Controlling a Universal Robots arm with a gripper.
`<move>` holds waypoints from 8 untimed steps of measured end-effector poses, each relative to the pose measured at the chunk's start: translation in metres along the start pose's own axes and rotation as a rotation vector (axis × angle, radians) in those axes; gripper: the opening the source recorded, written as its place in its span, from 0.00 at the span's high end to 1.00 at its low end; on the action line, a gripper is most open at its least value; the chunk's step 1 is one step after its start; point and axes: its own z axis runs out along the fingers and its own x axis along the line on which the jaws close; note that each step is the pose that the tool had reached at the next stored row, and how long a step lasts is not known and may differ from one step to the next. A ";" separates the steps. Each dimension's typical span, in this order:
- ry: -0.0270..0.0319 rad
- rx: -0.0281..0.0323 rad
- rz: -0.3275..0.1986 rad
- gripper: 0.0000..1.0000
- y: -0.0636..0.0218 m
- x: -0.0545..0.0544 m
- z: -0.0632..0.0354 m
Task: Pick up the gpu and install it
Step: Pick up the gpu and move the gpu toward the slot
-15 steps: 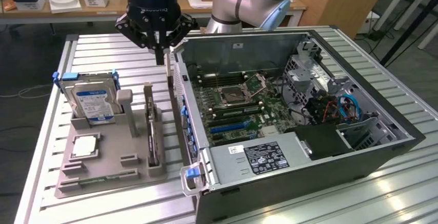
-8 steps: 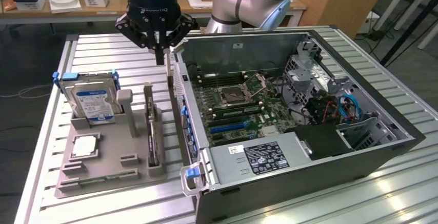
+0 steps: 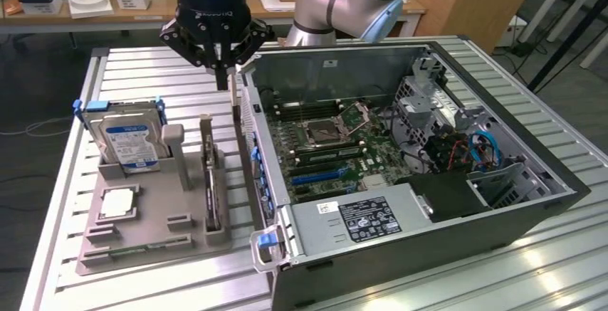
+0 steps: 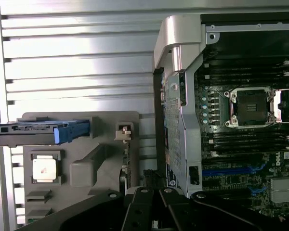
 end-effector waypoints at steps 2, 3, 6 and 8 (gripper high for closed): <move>-0.0001 0.0001 0.000 0.89 0.0000 0.000 0.0000; -0.0001 0.0001 0.000 0.89 0.0000 0.000 0.0000; -0.0001 0.0001 0.000 0.89 0.0000 0.000 0.0000; -0.0001 0.0001 0.000 0.89 0.0000 0.000 0.0000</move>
